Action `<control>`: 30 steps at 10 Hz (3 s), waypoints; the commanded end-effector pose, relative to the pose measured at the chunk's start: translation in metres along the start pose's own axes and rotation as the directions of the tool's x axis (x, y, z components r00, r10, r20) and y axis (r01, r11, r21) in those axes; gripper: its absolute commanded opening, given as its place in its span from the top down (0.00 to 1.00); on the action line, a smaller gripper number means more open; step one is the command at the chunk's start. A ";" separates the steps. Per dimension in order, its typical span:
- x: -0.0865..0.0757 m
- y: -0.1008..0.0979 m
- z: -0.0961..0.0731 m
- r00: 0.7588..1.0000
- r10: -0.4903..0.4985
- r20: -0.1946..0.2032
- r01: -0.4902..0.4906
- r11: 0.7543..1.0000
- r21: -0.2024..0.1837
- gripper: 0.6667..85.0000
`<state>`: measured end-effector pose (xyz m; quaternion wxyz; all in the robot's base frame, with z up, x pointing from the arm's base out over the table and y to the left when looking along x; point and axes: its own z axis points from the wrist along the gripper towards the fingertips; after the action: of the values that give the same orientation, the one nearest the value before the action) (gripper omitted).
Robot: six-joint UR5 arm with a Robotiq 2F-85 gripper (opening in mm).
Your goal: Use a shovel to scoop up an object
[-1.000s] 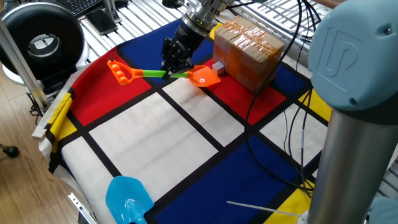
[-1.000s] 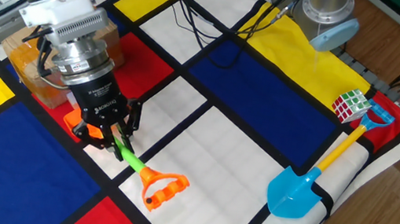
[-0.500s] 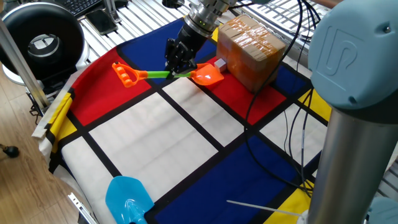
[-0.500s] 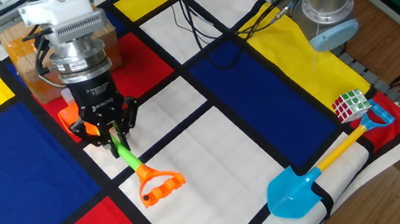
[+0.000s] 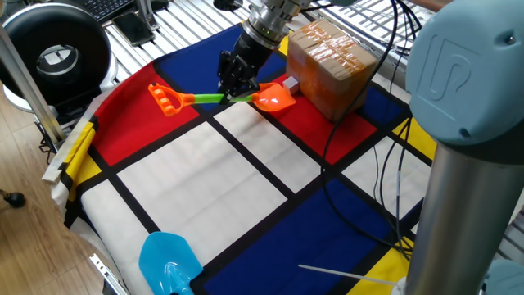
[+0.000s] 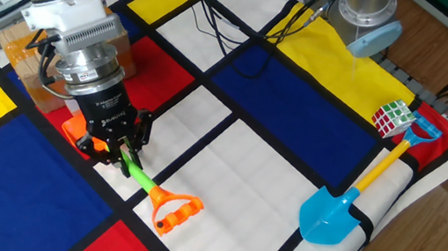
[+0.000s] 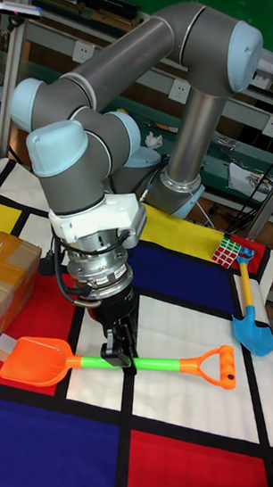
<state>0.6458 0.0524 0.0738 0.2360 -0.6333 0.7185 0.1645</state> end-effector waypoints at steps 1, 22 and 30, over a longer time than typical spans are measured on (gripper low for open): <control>0.002 -0.003 -0.002 1.000 0.006 -0.007 -0.006 1.000 0.010 1.00; 0.012 -0.005 0.001 0.999 0.019 -0.034 -0.019 1.000 0.016 1.00; 0.015 -0.007 0.001 0.998 0.031 -0.046 -0.030 0.999 0.026 1.00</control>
<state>0.6483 0.0391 0.0623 0.2178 -0.6291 0.7322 0.1438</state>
